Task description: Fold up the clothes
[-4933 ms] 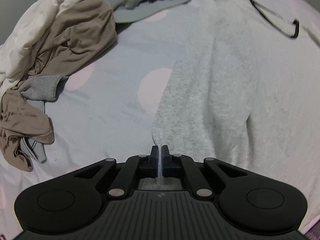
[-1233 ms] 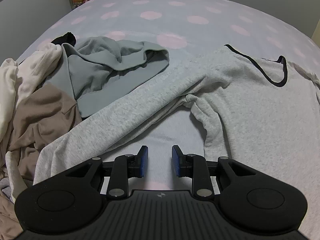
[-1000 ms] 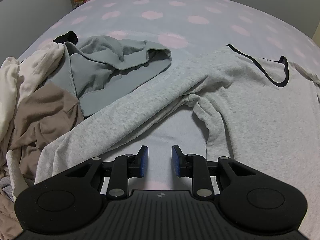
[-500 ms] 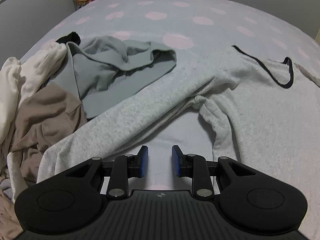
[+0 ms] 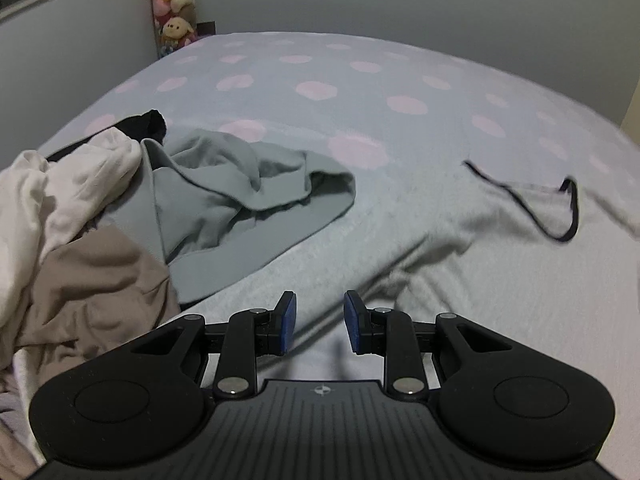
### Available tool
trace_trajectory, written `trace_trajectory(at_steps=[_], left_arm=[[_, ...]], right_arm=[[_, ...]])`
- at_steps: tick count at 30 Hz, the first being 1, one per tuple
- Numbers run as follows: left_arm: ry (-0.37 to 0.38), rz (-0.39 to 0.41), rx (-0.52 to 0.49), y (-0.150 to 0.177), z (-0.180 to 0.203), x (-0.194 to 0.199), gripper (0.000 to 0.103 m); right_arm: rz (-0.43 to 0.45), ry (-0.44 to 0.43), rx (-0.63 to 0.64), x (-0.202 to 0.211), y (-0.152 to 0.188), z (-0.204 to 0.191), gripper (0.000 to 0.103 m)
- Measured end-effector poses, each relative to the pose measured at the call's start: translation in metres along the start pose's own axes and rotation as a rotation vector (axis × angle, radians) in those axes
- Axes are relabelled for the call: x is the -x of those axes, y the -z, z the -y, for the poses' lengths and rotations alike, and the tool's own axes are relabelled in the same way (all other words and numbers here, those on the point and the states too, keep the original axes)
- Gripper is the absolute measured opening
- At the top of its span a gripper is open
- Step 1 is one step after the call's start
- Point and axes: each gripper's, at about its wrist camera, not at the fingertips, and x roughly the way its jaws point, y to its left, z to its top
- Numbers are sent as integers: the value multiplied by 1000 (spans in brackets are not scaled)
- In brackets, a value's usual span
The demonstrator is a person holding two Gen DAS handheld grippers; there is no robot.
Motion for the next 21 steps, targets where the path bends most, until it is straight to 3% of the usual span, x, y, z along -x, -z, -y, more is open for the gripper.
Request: trace_trajectory(at_steps=[3,9,14,16,21], left_arm=[[44,-9,-14,-20,4,-16,24],[142,-40,25,-56,10,-60,30],[171,-81,7,-65,22,-103,30],[151,-97,-29,-63,29,-115,30],[149,-68,-85,-57,36,-117,30]], right_arm=[[66,-146,-24,9,2,-37,38],[94,-431,-2,-2,-20,-107,40],[125,-521,58,-21,-55,-146,45],[136,-537,79,-30,-67,-156,46],[140,-583,95,-59,-92,-169,50]])
